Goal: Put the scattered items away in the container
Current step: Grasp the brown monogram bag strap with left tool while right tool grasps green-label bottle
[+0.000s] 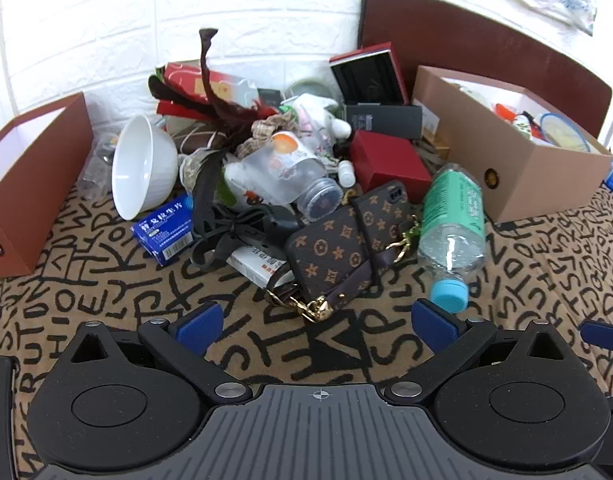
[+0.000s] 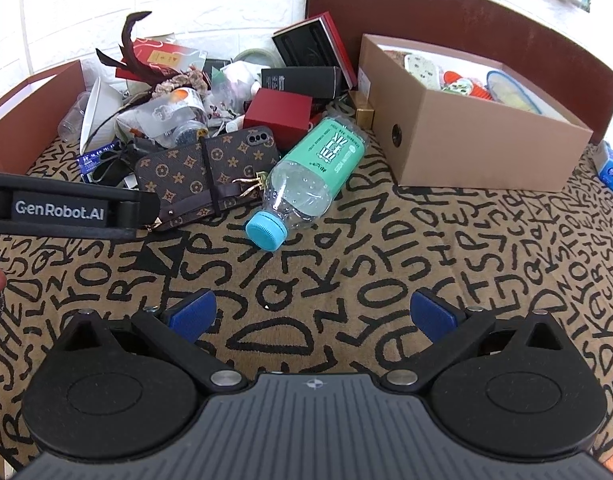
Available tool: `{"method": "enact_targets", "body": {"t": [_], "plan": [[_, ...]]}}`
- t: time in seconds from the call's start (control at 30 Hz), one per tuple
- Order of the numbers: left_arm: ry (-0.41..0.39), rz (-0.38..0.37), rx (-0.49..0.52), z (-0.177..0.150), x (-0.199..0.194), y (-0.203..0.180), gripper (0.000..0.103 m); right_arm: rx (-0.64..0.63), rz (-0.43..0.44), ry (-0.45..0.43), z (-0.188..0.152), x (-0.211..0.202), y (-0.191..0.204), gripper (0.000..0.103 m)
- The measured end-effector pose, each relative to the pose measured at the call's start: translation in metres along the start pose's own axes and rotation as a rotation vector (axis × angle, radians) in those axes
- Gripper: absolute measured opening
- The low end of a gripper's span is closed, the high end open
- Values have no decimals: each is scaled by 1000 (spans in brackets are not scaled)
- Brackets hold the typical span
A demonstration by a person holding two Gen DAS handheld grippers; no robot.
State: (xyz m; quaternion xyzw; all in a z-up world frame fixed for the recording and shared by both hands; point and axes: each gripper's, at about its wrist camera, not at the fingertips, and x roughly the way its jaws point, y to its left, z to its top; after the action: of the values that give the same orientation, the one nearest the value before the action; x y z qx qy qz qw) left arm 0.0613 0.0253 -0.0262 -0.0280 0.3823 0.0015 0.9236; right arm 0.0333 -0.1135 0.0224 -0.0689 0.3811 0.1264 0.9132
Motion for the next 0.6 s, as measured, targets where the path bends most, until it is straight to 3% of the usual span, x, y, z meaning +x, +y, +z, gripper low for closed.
{"method": "enact_targets", "body": {"t": [0.3, 0.43, 0.6], "plan": [[-12, -39, 31, 25, 22, 1, 103, 6, 27, 24, 14, 30, 4, 103], [-34, -90, 53, 44, 32, -3, 103, 7, 35, 16, 24, 42, 6, 103], [-7, -154, 63, 57, 51, -8, 99, 17, 51, 12, 34, 54, 6, 103]]}}
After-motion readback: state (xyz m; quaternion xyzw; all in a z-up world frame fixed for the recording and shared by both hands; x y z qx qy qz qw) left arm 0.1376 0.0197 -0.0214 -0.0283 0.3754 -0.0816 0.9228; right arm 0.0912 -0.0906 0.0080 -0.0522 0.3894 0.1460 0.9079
